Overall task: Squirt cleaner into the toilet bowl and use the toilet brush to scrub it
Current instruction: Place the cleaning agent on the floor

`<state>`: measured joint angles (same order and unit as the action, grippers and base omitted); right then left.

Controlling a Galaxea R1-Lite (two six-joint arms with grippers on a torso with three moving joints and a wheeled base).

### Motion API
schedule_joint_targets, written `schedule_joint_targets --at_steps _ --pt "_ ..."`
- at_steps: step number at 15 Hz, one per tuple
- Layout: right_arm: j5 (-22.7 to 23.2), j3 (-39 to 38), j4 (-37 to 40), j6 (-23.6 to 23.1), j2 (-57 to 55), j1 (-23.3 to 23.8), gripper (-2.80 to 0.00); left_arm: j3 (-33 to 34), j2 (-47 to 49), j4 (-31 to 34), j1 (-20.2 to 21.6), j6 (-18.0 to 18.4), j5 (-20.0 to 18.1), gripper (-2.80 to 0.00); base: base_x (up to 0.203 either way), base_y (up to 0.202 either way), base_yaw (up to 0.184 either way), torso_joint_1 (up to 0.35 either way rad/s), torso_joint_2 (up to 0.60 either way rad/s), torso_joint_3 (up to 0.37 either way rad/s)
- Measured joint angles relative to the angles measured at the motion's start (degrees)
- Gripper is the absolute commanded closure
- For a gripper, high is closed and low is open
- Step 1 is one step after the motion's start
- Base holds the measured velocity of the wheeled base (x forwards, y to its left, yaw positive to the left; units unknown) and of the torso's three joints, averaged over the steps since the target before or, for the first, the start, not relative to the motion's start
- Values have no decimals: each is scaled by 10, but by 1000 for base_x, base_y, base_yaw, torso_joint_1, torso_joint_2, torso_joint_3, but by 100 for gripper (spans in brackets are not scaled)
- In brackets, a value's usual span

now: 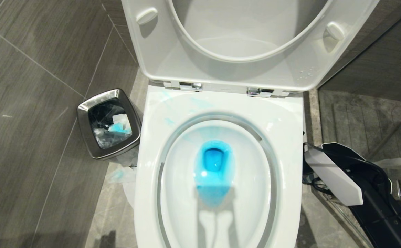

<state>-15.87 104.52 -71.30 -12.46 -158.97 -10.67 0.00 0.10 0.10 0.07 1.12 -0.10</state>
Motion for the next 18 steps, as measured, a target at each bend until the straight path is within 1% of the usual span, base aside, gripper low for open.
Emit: schedule_joint_targets --at_steps 18 --pt "4 2 21 11 9 0 0 0 0 1 0 -1 0 0 0 0 0 0 0 0"
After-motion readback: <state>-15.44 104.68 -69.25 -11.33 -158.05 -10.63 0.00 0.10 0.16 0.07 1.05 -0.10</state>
